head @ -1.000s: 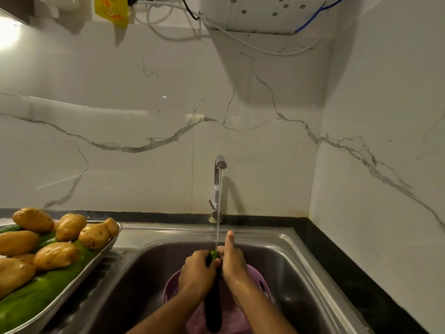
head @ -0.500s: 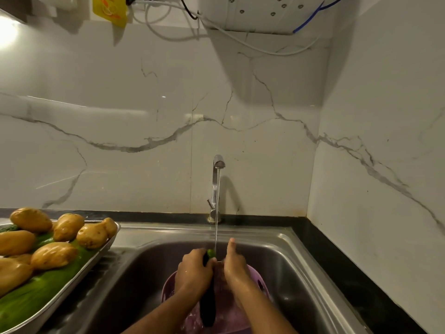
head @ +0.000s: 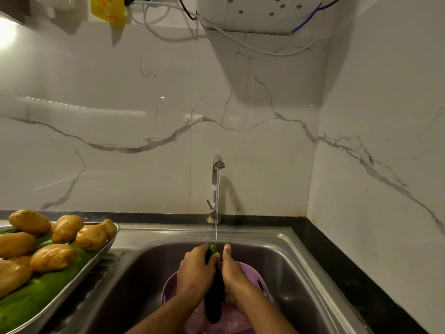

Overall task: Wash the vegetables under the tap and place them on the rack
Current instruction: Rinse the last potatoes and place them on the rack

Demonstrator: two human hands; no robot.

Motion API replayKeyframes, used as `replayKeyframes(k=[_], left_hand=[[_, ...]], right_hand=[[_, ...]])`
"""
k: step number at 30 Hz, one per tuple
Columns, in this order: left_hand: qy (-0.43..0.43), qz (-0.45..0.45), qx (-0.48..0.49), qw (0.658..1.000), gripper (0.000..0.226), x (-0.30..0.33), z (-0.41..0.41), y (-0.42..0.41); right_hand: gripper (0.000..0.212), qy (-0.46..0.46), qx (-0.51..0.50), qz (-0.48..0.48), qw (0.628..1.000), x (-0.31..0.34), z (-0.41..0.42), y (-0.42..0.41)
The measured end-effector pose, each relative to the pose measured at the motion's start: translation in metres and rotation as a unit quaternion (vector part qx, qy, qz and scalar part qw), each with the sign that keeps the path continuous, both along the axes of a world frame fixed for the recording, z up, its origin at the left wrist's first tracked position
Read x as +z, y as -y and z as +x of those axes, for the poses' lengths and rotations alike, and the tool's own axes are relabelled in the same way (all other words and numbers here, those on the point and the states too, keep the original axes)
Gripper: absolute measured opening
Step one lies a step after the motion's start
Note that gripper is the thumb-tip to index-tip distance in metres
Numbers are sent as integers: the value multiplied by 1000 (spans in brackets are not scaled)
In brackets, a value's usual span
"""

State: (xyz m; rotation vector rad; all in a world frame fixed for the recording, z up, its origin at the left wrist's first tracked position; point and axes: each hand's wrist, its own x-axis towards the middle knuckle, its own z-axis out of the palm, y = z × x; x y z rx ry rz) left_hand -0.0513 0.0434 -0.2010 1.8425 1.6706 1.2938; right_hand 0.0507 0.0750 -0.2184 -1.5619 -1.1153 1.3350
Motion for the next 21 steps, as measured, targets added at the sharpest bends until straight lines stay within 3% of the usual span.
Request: replayKeyframes(k=[4,7,11,14,17,21], left_hand=[[54,12,35,998,17,9,-2,2],[176,-1,51,983,27,18,-3,0],[339,-64,20,938,29,23,1,-10],[407,-96,-32,908,23,25,1,-11],[453,-125,-107,876,22,27,-1,-9],[522,-166,-173,818,23,39,8,-12]], right_hand=[[68,55,-7,74,996,5,5,1],[50,42,17,69,997,10,8,9],[66,97,68,34,992,17,15,26],[78,-7,67,-64,996,19,18,33],[77,-121,71,-141,980,20,26,39],[78,-164,122,-159,966,25,26,45]])
